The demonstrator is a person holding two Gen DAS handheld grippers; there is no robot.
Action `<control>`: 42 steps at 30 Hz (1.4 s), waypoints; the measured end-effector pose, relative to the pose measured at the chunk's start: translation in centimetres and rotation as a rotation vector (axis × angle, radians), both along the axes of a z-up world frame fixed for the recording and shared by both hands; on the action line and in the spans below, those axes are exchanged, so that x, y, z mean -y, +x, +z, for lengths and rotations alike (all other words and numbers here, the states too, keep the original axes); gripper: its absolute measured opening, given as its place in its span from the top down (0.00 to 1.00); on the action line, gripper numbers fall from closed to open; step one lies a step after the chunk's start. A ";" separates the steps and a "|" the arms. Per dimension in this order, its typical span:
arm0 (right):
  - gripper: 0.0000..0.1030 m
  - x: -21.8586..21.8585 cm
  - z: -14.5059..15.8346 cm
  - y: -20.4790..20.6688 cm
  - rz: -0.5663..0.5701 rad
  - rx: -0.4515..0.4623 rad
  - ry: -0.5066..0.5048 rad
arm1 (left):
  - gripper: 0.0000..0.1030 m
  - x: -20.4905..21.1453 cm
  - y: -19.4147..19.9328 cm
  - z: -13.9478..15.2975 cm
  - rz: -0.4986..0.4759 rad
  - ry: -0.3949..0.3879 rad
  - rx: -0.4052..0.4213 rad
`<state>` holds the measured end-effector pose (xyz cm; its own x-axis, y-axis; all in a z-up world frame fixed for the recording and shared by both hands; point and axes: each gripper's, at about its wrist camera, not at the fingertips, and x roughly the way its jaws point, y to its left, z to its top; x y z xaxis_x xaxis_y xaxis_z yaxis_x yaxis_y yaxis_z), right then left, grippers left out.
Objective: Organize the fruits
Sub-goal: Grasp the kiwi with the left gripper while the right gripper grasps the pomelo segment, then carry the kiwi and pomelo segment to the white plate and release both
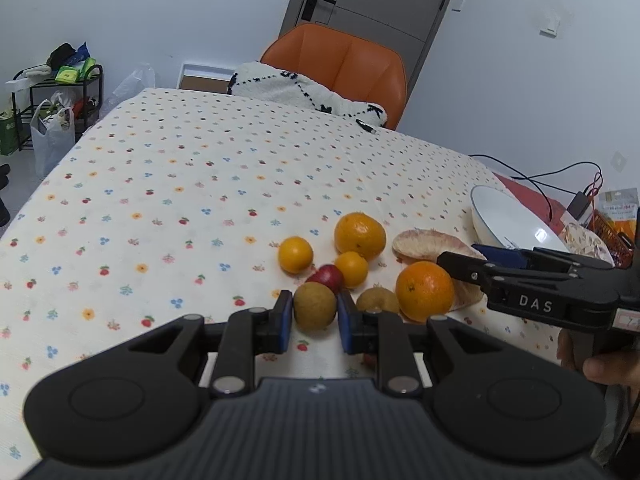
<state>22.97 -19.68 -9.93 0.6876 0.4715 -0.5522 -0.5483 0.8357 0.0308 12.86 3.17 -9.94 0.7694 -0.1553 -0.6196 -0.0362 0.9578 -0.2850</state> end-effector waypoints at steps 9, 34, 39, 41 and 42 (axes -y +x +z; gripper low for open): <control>0.66 -0.1 -0.1 0.0 0.004 -0.003 0.019 | 0.79 -0.7 -0.1 0.2 0.004 -0.009 0.012; 0.67 4.6 3.1 -2.6 -0.093 0.114 0.189 | 0.79 3.2 0.8 3.8 -0.055 0.044 0.109; 0.67 5.7 3.7 -2.9 -0.119 0.131 0.196 | 0.79 4.8 1.6 4.2 -0.080 0.058 0.121; 0.67 6.3 3.8 -3.1 -0.133 0.141 0.199 | 0.79 5.4 2.0 4.4 -0.091 0.062 0.127; 0.67 6.6 3.8 -3.3 -0.141 0.145 0.201 | 0.79 5.8 2.1 4.4 -0.098 0.062 0.130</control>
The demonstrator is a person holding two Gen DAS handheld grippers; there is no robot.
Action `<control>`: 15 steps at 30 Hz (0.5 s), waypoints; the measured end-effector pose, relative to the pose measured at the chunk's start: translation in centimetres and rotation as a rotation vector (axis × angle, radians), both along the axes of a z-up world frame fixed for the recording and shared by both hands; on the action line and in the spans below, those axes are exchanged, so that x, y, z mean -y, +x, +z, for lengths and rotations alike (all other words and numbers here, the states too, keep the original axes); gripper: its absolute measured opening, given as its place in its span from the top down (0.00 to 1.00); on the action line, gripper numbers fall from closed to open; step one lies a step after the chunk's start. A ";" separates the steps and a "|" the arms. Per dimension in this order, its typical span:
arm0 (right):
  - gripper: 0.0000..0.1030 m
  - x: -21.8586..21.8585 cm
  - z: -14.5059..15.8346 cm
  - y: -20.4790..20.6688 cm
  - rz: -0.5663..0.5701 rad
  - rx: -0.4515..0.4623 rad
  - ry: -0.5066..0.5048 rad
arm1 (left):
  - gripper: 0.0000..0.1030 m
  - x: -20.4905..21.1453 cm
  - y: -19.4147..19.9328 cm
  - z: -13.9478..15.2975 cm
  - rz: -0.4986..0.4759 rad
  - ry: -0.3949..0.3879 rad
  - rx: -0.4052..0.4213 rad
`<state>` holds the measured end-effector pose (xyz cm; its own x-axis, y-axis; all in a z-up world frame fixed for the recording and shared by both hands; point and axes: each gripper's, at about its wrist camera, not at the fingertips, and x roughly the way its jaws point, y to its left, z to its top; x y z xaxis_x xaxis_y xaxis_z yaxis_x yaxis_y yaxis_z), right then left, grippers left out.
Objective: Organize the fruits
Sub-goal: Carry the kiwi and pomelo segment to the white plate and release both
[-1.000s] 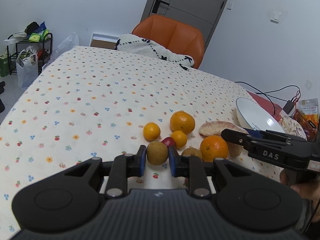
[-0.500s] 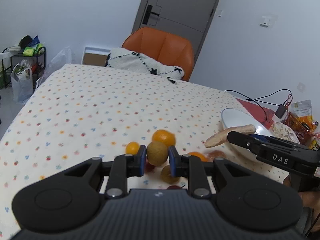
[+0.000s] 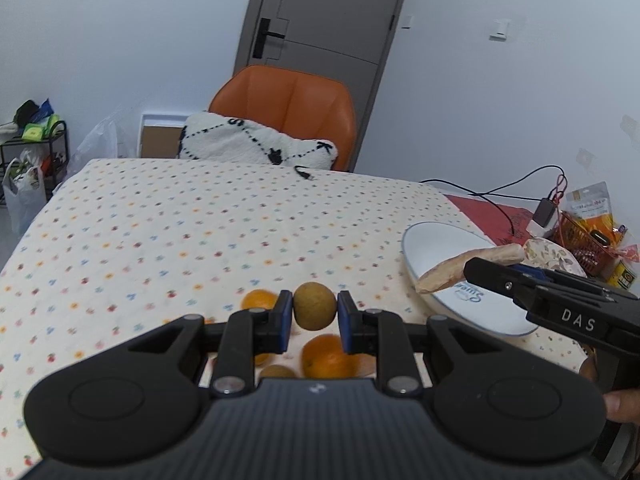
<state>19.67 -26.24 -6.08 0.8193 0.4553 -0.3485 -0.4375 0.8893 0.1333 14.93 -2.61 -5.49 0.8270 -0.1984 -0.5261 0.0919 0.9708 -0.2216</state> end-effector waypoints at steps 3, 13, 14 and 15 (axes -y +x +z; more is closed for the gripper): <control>0.67 1.1 0.2 -0.1 -0.024 0.007 0.013 | 0.79 1.1 0.4 0.2 -0.020 0.005 0.009; 0.67 4.8 0.1 -0.3 -0.116 0.020 0.027 | 0.79 5.3 2.1 0.5 -0.095 0.013 0.018; 0.67 5.2 0.0 -0.3 -0.122 0.021 0.026 | 0.79 5.6 2.2 0.5 -0.101 0.013 0.018; 0.67 5.5 -0.1 -0.2 -0.131 0.020 0.024 | 0.79 6.0 2.4 0.4 -0.108 0.011 0.016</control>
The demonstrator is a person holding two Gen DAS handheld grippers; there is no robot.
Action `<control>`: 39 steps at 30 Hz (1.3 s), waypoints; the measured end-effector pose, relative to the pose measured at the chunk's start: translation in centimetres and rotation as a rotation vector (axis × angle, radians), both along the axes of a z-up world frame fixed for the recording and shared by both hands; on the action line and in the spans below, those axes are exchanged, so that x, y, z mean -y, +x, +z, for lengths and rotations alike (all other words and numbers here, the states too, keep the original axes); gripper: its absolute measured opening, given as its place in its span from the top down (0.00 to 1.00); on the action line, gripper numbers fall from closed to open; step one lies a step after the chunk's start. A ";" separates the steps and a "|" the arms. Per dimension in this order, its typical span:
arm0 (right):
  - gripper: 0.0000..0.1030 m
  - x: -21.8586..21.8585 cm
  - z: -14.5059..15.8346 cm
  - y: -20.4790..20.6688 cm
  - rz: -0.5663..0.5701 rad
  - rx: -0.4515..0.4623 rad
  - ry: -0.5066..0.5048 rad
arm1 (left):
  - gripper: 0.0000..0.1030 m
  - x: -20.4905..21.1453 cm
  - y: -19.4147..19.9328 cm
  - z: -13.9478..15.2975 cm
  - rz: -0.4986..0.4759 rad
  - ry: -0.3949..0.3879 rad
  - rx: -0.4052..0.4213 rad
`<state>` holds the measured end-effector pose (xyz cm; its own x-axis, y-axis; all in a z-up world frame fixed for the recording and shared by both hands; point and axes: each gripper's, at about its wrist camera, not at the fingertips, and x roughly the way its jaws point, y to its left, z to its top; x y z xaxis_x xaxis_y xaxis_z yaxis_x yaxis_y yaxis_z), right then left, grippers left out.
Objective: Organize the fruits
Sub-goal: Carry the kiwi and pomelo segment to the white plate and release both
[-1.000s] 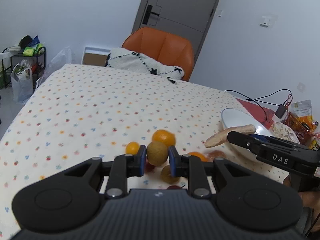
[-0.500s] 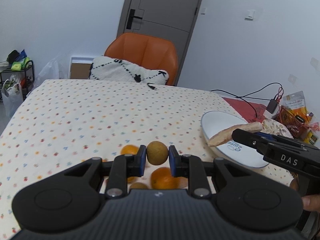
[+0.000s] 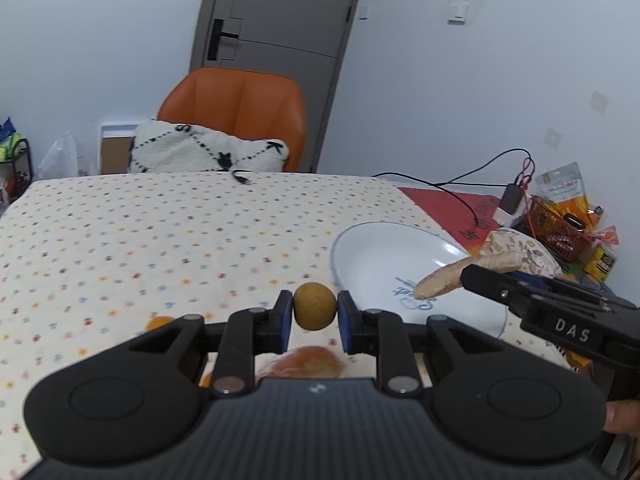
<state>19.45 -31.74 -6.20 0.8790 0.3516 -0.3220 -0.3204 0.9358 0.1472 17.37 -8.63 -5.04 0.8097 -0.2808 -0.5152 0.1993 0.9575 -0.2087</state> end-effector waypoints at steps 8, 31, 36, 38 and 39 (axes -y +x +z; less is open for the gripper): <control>0.67 2.3 -0.8 0.4 -0.069 -0.004 0.008 | 0.79 3.4 1.7 -0.5 -0.044 0.007 -0.010; 0.67 6.2 -2.4 4.3 -0.134 -0.028 0.072 | 0.79 8.3 6.5 -2.2 -0.081 0.054 -0.052; 0.67 5.9 -2.6 5.2 -0.135 -0.017 0.069 | 0.79 8.8 7.4 -2.7 -0.083 0.057 -0.066; 0.67 5.7 -2.8 5.4 -0.137 -0.017 0.056 | 0.79 8.8 7.7 -3.0 -0.085 0.055 -0.076; 0.67 5.7 -2.9 5.5 -0.138 -0.024 0.054 | 0.79 8.9 7.8 -3.1 -0.086 0.057 -0.078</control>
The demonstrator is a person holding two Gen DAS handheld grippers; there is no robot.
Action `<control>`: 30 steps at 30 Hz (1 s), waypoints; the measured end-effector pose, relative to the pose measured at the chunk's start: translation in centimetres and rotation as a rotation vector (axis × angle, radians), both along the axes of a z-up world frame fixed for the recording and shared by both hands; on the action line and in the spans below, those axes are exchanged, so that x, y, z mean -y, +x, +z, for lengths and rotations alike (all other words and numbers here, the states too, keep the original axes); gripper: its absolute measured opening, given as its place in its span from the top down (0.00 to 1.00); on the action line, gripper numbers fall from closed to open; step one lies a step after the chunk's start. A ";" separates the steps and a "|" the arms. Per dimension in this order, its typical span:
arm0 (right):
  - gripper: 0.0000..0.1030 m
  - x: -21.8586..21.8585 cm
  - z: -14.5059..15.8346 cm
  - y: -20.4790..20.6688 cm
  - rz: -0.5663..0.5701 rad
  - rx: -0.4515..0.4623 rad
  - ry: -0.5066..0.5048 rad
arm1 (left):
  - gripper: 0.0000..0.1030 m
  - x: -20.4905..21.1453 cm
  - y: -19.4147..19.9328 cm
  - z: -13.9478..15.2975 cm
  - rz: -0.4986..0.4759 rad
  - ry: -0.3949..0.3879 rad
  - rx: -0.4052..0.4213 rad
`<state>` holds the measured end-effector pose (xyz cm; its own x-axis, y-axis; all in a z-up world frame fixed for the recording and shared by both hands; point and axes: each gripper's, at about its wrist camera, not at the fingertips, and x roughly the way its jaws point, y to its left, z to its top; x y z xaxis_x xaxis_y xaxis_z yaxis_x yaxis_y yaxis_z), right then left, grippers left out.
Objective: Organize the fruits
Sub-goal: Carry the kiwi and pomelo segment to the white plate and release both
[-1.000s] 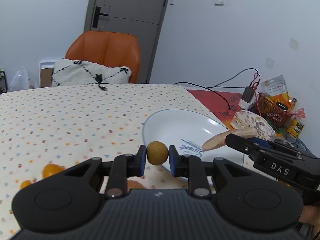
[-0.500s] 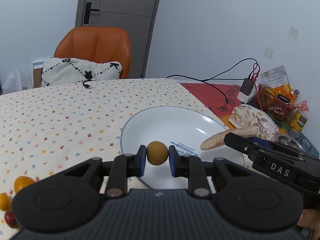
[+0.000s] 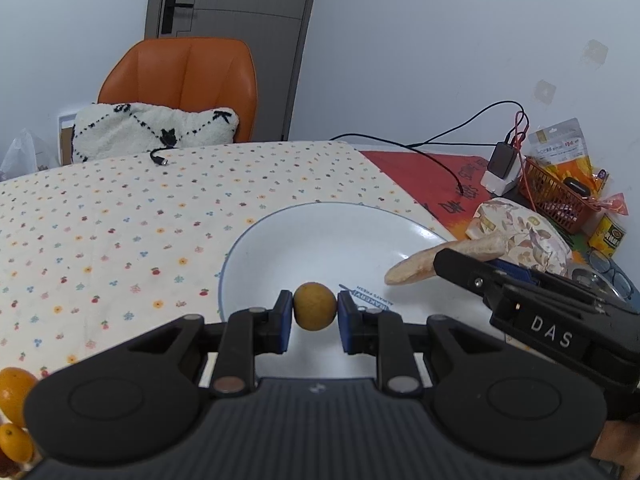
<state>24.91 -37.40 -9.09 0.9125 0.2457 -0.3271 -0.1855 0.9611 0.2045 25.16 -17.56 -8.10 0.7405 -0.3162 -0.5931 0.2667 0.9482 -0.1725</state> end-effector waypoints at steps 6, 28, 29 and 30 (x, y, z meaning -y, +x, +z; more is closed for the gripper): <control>0.66 -0.3 -0.4 0.0 0.025 -0.051 -0.017 | 0.79 0.5 0.5 -0.3 -0.008 0.005 -0.007; 0.34 -0.3 1.0 -2.6 0.014 -0.037 -0.005 | 0.28 -1.3 -1.7 2.0 0.032 -0.003 0.035; 0.33 -0.3 1.0 -2.7 0.016 -0.036 0.002 | 0.27 -1.6 -1.9 2.1 0.037 0.000 0.037; 0.32 -0.3 1.1 -2.8 0.018 -0.036 0.009 | 0.25 -1.8 -2.0 2.3 0.043 0.003 0.038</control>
